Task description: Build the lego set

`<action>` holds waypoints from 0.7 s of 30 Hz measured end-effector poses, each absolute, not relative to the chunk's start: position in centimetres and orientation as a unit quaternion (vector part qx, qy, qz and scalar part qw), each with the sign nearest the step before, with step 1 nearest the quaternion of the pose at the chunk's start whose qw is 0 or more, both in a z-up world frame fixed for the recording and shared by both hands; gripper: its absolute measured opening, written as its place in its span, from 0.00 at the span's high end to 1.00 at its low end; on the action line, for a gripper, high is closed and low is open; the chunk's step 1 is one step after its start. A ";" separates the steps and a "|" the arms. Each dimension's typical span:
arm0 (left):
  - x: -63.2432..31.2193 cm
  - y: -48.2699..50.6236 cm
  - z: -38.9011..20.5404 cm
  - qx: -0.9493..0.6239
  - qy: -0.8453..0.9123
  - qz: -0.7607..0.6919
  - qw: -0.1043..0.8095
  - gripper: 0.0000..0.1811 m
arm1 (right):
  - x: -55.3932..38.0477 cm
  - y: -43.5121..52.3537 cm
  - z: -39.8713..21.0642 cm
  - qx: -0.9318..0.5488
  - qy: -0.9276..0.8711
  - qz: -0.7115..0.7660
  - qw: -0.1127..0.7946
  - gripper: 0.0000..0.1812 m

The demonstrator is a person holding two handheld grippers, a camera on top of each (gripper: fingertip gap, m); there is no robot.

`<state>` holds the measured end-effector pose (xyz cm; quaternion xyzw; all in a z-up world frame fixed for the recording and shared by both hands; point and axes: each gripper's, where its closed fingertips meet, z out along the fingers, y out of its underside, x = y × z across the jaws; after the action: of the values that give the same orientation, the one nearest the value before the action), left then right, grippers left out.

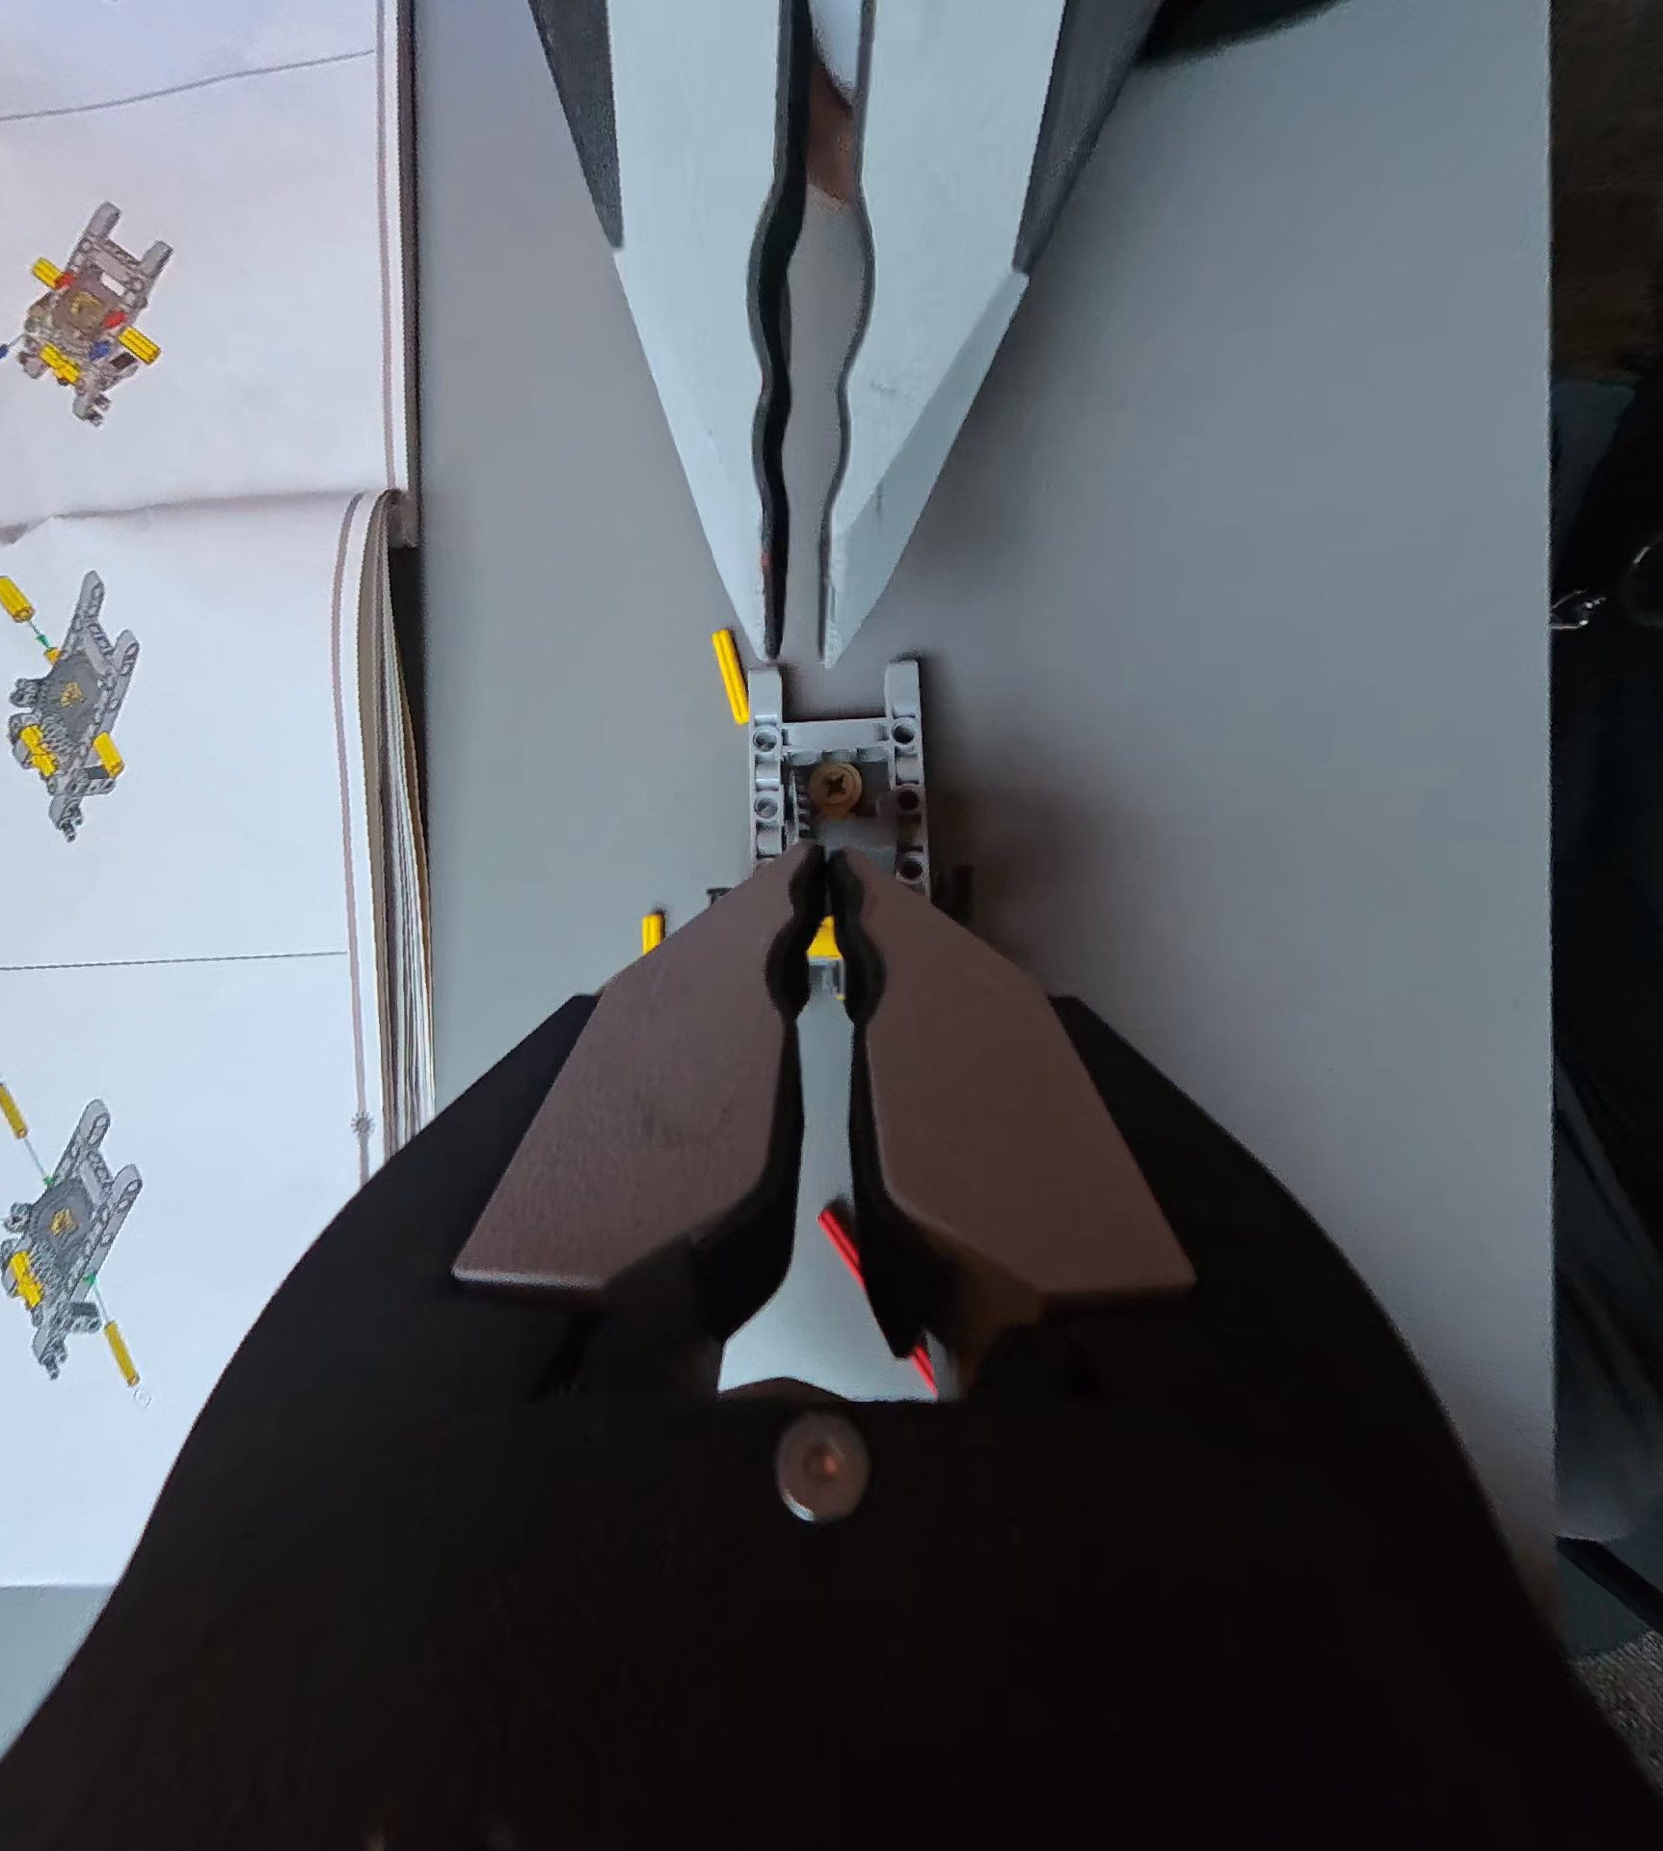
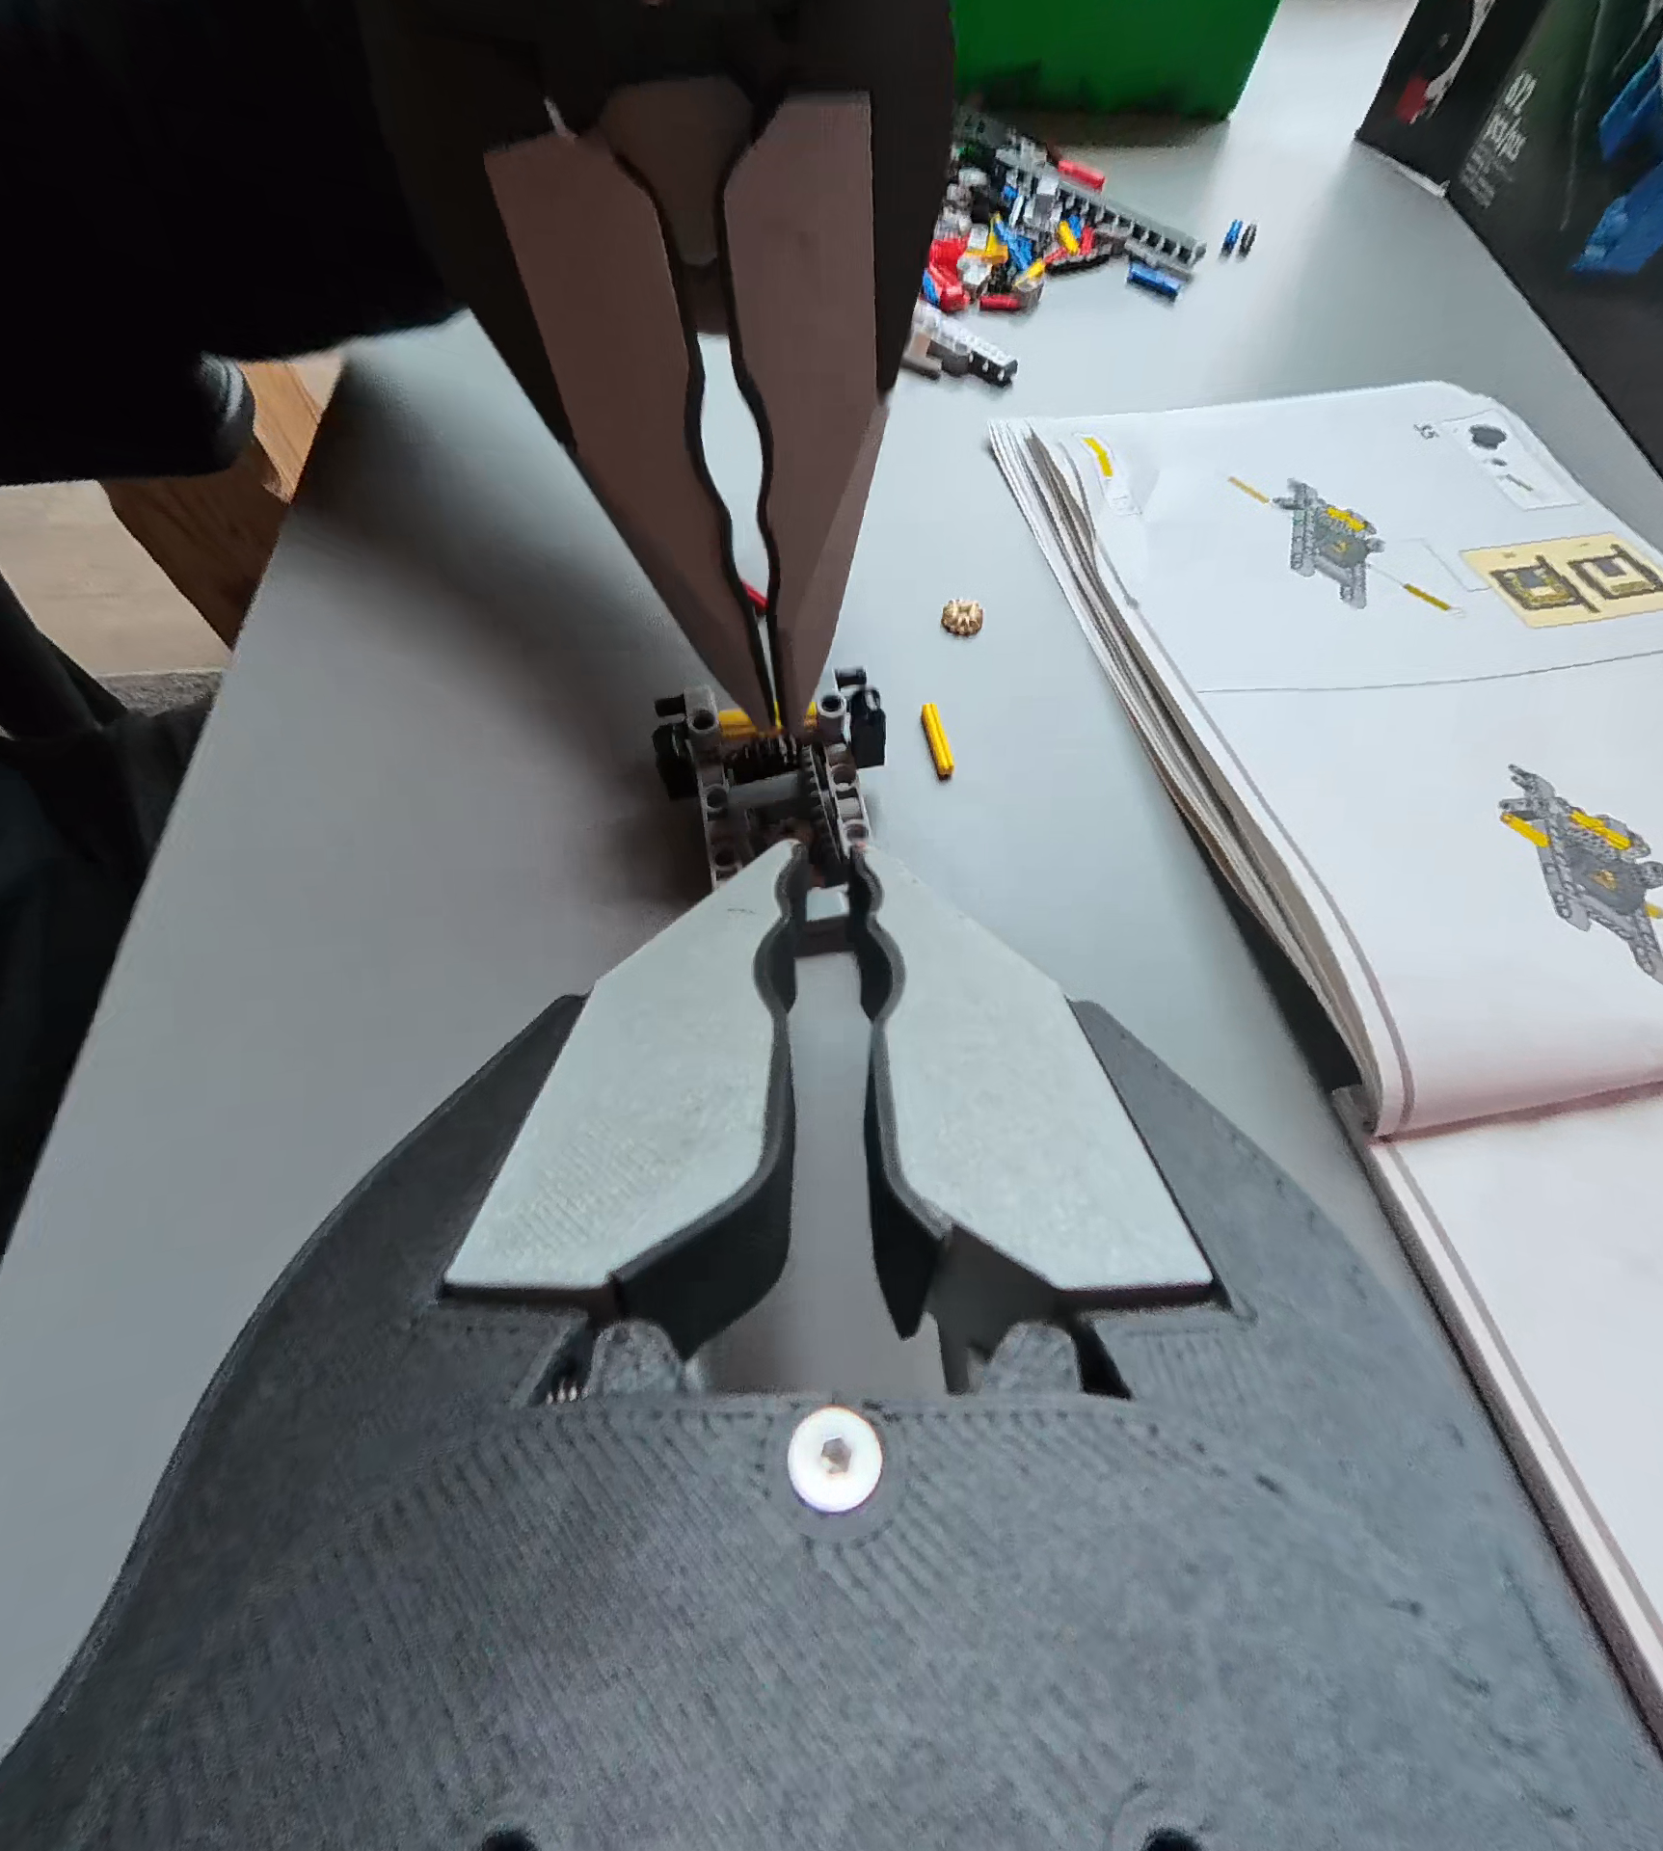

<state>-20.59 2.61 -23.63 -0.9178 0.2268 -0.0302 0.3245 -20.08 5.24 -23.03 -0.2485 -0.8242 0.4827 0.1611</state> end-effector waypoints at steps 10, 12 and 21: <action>-20.0 2.9 -24.1 -0.928 0.206 -0.048 0.307 0.82 | -20.2 5.4 -23.4 -0.260 -0.826 0.478 0.148 0.94; -20.0 2.8 -24.6 -0.931 0.209 -0.046 0.296 0.80 | -20.2 5.5 -23.5 -0.261 -0.827 0.476 0.149 0.94; -20.9 2.2 -22.1 -0.924 0.198 -0.040 0.326 0.68 | -19.6 5.4 -24.7 -0.246 -0.851 0.443 0.138 0.77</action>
<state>-20.89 2.23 -22.14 -0.9237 0.1978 -0.0403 0.3257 -19.59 5.41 -24.71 -0.2462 -0.8510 0.4427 0.1385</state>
